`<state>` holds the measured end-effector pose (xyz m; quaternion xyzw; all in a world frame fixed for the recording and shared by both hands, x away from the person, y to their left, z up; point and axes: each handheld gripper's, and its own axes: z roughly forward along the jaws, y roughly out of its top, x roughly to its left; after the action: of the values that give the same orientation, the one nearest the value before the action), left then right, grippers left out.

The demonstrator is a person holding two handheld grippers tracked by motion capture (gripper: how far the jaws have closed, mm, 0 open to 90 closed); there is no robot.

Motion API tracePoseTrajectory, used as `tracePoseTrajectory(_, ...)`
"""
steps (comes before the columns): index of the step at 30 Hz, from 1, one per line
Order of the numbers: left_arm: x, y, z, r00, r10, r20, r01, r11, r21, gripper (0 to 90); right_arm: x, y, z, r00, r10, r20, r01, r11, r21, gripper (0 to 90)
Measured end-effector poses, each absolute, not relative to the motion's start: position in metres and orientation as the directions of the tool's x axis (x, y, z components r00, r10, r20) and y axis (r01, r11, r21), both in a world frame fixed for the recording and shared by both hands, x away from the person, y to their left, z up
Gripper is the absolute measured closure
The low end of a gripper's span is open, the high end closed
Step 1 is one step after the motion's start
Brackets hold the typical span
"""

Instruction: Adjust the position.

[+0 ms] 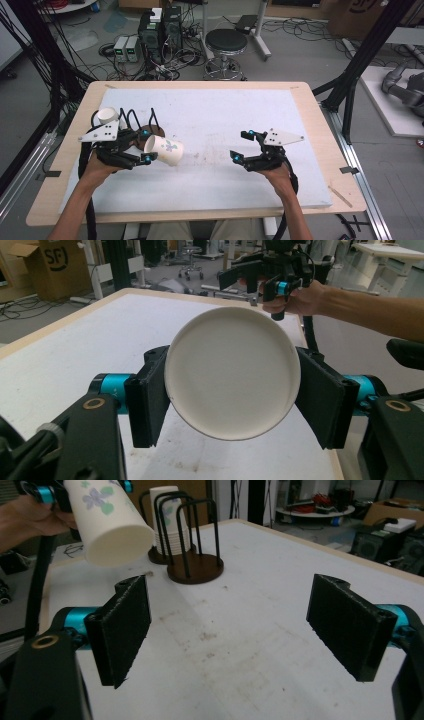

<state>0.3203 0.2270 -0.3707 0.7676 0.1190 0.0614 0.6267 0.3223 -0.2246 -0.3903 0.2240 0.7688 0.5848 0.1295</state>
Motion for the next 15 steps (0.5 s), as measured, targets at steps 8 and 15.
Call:
tracePoseTrajectory(8, 0.322, 0.218, -0.371, 0.965, 0.253, -0.068, 0.113, -0.167, 0.979, 34.8, 0.323, -0.208, -0.369, -0.914, 0.404, 0.043, 0.151, 0.239, 0.959, 18.2)
tracePoseTrajectory(15, 0.322, 0.205, -0.370, 0.969, 0.237, -0.072, 0.109, -0.145, 0.983, 34.8, 0.324, -0.191, -0.358, -0.937, 0.349, 0.024, 0.114, 0.239, 0.964, 18.2)
